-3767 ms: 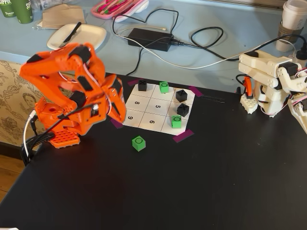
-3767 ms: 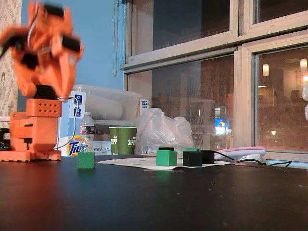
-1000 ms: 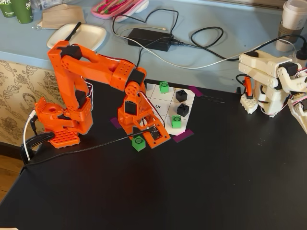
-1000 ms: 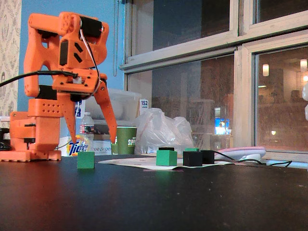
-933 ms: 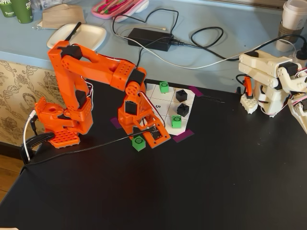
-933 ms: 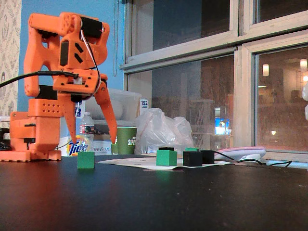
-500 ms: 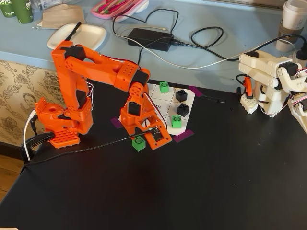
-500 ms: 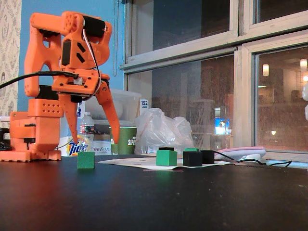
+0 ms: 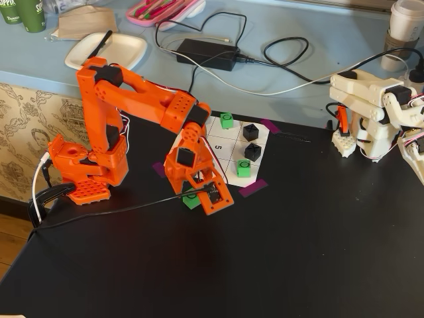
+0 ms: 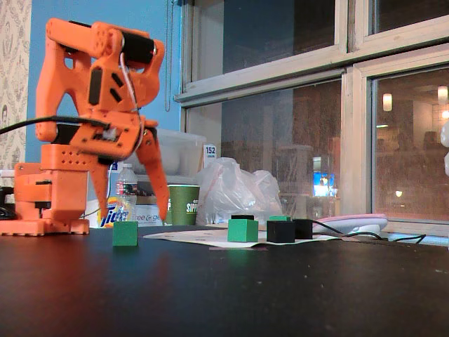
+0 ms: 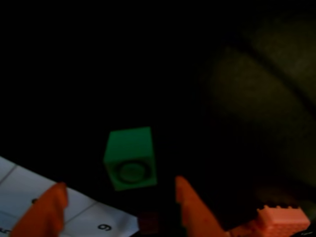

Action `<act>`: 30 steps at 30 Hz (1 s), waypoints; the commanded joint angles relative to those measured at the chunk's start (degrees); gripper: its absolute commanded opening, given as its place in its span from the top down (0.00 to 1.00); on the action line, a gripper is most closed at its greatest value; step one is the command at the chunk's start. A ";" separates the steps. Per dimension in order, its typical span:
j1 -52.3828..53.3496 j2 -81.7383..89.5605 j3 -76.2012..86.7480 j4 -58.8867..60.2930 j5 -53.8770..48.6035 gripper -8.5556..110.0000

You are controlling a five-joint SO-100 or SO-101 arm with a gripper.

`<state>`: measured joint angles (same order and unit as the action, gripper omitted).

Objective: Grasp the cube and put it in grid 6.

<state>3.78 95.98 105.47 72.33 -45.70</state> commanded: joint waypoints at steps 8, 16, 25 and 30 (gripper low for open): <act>-0.18 0.97 2.81 -5.01 -1.23 0.63; -1.49 0.26 5.45 -8.88 -1.58 0.63; -2.99 2.11 9.58 -14.50 0.79 0.93; -5.45 4.31 7.03 -12.66 4.22 0.93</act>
<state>0.00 97.47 115.05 58.62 -43.07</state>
